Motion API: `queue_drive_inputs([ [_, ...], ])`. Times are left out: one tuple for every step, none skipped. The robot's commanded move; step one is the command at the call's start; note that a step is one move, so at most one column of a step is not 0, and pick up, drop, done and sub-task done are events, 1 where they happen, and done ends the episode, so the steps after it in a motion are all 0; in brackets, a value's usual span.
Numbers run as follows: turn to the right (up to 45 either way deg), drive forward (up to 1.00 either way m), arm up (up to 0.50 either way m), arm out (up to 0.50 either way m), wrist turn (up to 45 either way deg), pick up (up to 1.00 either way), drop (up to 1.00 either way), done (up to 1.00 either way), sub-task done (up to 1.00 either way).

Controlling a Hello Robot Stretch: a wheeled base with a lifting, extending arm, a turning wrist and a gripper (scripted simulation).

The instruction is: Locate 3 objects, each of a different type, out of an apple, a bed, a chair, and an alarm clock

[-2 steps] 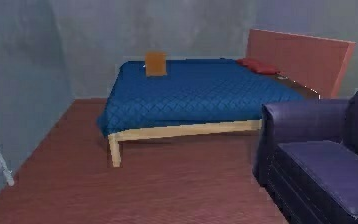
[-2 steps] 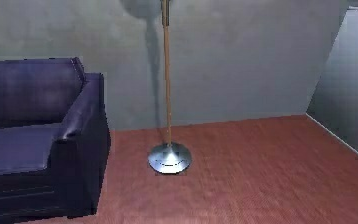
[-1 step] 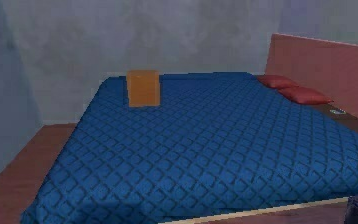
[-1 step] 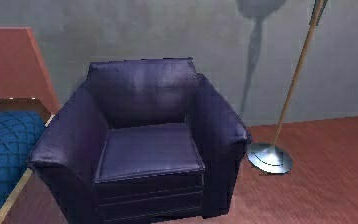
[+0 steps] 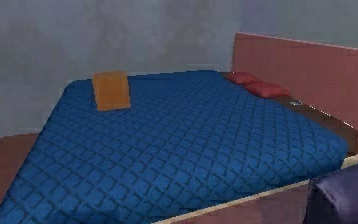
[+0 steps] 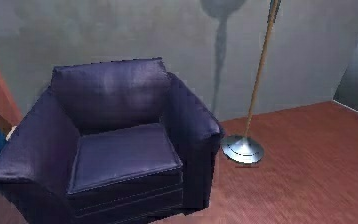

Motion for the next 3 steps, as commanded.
queue_drive_inputs([
  [0.0,0.00,0.00,0.00,0.0,0.00,0.00,0.00,1.00],
  [45.0,0.00,0.00,0.00,0.0,0.00,0.00,0.00,0.00],
  [45.0,0.00,0.00,0.00,0.0,0.00,0.00,0.00,0.00],
])
